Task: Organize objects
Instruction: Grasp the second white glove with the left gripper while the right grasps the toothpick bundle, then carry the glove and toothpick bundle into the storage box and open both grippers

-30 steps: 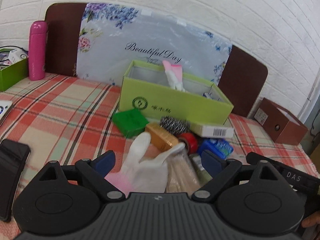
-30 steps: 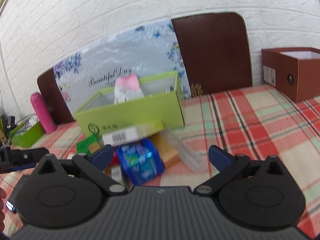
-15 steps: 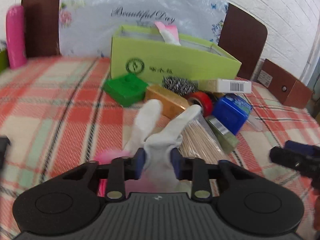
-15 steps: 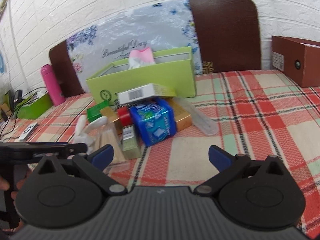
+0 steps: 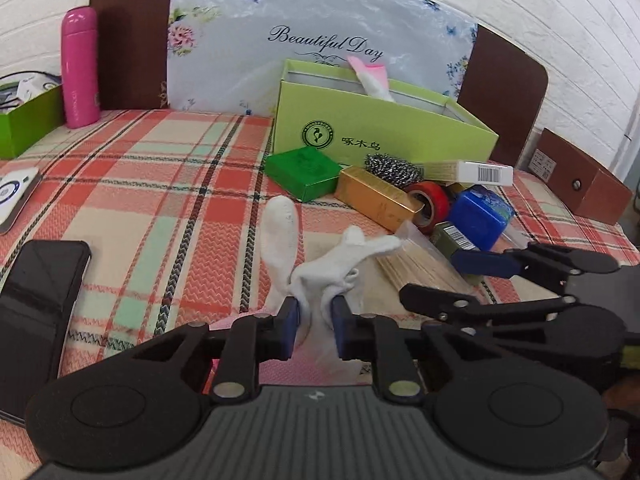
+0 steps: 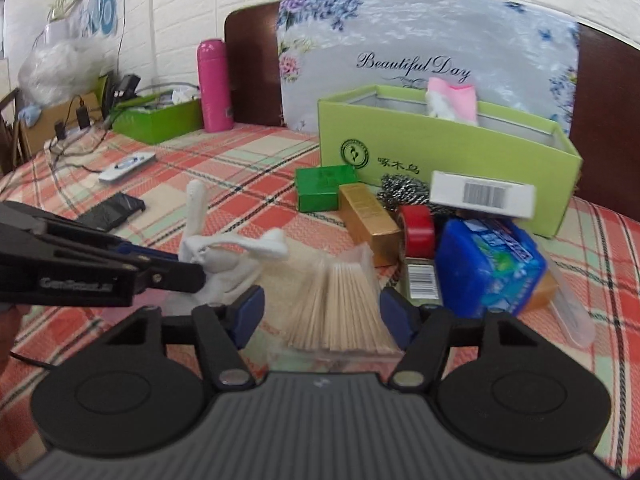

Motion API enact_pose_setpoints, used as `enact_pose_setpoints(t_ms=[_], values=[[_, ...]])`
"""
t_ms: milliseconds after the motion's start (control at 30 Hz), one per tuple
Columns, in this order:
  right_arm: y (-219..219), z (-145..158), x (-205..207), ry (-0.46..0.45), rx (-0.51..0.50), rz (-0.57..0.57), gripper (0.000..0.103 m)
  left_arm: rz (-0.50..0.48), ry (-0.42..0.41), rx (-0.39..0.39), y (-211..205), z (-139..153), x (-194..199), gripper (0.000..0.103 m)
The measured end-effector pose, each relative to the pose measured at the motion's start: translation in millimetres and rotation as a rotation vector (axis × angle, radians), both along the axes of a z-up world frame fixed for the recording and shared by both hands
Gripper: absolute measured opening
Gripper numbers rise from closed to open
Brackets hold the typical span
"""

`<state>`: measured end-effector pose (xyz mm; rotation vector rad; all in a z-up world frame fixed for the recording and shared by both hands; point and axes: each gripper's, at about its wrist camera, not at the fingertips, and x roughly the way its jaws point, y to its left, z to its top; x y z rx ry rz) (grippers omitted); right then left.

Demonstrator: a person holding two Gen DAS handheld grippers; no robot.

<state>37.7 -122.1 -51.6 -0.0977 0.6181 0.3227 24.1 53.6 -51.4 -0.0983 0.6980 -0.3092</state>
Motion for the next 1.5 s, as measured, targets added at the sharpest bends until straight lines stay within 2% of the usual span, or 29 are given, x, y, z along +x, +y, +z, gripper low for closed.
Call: enact_pose_setpoints(t_ms=[33,100,133,200,267,433,500,733,767,800,867,900,1000,1100,1200,1300,1500], values=[[1.1,-4.4,4.2,0.017,-0.006,-0.004,0.063,0.003,-0.001,-0.004,0.3,0.3,-0.3,0.029],[-2.7,-11.3,7.3,0.050,0.014,-0.014,0.064,0.001,-0.010,0.000,-2.1,1.1,-0.4,0.062],[-4.8,-12.1,4.0,0.042,0.017,-0.008,0.063,0.004,-0.020,0.007,-4.2,1.3,-0.7,0.067],[-8.3,-11.8,-2.7,0.040,0.012,-0.008,0.043,-0.004,-0.031,0.028,-9.8,0.9,1.1,0.070],[-15.6,-9.2,-10.1,0.045,0.033,-0.013,0.034,-0.013,-0.022,0.037,-14.1,-2.0,5.0,0.070],[-27.1,-3.7,-20.3,0.066,0.084,-0.019,0.036,-0.011,-0.006,0.064,-20.2,-10.1,13.2,0.070],[-26.4,-4.7,-18.8,0.055,0.079,-0.035,0.050,-0.028,-0.002,0.061,-20.3,-9.7,13.1,0.062],[-21.5,-11.2,-17.3,0.065,0.054,-0.035,0.052,-0.028,-0.005,0.071,-21.8,-12.9,11.7,0.062],[-21.6,-11.2,-17.3,0.067,0.053,-0.033,0.049,-0.030,-0.006,0.078,-23.3,-12.7,11.9,0.057],[-22.0,-10.8,-17.6,0.067,0.055,-0.031,0.042,-0.031,-0.004,0.081,-24.2,-12.3,12.2,0.045],[-22.8,-9.5,-18.2,0.069,0.066,-0.029,0.034,-0.029,0.003,0.075,-23.8,-10.5,13.7,0.033],[-23.3,-9.0,-18.6,0.067,0.069,-0.030,0.031,-0.026,0.008,0.068,-23.0,-9.7,14.3,0.023],[-25.1,-5.7,-20.3,0.075,0.094,-0.027,0.025,-0.024,0.029,0.027,-19.8,-6.2,15.6,0.012],[-30.7,0.3,-23.0,0.088,0.152,-0.019,0.024,-0.041,0.028,-0.020,-18.6,3.4,14.5,0.011],[-39.3,14.9,-27.5,0.061,0.201,-0.013,0.024,-0.072,-0.013,-0.062,-21.2,23.5,14.4,0.011],[-50.4,35.8,-30.3,0.000,0.240,-0.004,0.024,-0.094,-0.079,-0.084,-25.4,47.8,18.2,0.011],[-73.0,75.6,-17.8,-0.139,0.229,-0.057,0.024,-0.126,-0.183,-0.137,-35.6,93.0,43.9,0.011]])
